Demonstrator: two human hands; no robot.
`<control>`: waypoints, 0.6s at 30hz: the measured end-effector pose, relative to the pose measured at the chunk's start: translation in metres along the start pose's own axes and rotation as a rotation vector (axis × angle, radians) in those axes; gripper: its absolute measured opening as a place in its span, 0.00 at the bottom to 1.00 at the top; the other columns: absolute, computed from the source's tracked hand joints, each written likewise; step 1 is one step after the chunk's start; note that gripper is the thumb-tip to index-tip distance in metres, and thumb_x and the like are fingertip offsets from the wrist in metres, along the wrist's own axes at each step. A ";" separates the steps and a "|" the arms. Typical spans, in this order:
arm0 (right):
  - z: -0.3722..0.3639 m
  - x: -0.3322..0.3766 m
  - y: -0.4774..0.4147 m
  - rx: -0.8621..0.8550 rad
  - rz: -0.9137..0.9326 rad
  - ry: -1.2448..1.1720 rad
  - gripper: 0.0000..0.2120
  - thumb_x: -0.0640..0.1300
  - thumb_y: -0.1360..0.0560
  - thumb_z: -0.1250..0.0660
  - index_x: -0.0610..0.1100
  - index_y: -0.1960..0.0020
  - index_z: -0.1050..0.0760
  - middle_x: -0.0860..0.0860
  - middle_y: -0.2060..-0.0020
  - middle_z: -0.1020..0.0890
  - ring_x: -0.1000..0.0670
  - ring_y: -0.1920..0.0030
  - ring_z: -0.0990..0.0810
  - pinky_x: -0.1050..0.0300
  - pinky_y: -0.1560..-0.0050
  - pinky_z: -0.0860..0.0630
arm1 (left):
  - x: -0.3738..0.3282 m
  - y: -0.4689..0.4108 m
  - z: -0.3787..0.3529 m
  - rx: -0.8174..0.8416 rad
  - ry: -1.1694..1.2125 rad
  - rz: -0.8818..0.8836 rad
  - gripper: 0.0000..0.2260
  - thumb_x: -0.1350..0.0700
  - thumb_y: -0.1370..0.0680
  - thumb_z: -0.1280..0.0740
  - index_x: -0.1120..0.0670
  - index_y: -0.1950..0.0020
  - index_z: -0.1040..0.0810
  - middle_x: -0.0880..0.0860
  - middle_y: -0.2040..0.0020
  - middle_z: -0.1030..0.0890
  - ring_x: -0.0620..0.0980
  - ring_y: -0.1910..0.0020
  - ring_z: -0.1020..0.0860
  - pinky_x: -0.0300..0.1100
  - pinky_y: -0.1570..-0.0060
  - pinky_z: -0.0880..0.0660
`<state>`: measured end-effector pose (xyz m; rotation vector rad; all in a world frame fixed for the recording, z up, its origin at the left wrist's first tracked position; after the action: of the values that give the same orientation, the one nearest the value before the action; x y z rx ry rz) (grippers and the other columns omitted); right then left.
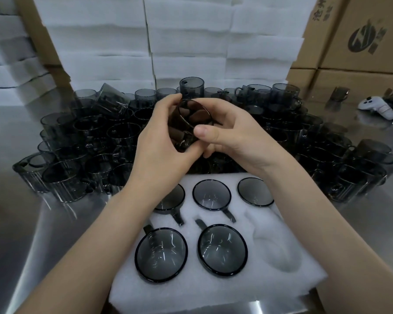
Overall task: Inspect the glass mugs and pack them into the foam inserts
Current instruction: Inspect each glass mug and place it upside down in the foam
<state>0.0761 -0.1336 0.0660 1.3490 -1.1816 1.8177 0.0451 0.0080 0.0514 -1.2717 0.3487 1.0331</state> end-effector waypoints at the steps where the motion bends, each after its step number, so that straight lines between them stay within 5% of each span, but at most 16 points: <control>1: 0.001 -0.001 0.001 0.002 -0.015 -0.008 0.22 0.42 0.31 0.29 0.46 0.38 0.26 0.47 0.47 0.20 0.48 0.52 0.19 0.53 0.61 0.22 | 0.000 0.000 0.000 0.003 0.011 -0.001 0.27 0.51 0.30 0.24 0.49 0.33 0.30 0.41 0.43 0.22 0.36 0.44 0.23 0.33 0.44 0.26; 5: 0.001 -0.004 0.002 0.013 -0.043 0.001 0.19 0.43 0.31 0.26 0.49 0.43 0.28 0.50 0.52 0.18 0.49 0.57 0.17 0.51 0.62 0.20 | 0.001 0.000 0.001 0.039 -0.053 -0.048 0.23 0.54 0.29 0.24 0.47 0.37 0.27 0.37 0.49 0.22 0.34 0.48 0.24 0.25 0.50 0.29; 14: -0.001 -0.006 0.001 -0.178 -0.028 0.054 0.16 0.52 0.32 0.28 0.46 0.54 0.32 0.53 0.68 0.19 0.53 0.70 0.19 0.55 0.73 0.22 | -0.002 0.002 -0.003 0.142 -0.141 -0.215 0.32 0.64 0.33 0.22 0.56 0.31 0.27 0.45 0.36 0.25 0.42 0.35 0.28 0.32 0.33 0.34; 18: 0.003 -0.008 0.001 -0.188 -0.039 -0.051 0.11 0.52 0.23 0.32 0.49 0.60 0.29 0.53 0.65 0.17 0.49 0.71 0.20 0.54 0.72 0.24 | -0.003 0.002 -0.003 0.170 -0.094 -0.203 0.33 0.64 0.32 0.23 0.55 0.29 0.28 0.46 0.33 0.25 0.41 0.33 0.29 0.33 0.32 0.35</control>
<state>0.0788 -0.1369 0.0587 1.3076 -1.3080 1.6096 0.0429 0.0039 0.0519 -1.0785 0.2250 0.8684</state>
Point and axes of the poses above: each hand's wrist, its own y-axis away from the middle knuckle, its own z-axis out of the back of the hand, x = y × z, the point moved 3 cm from there along -y, towards the middle knuckle
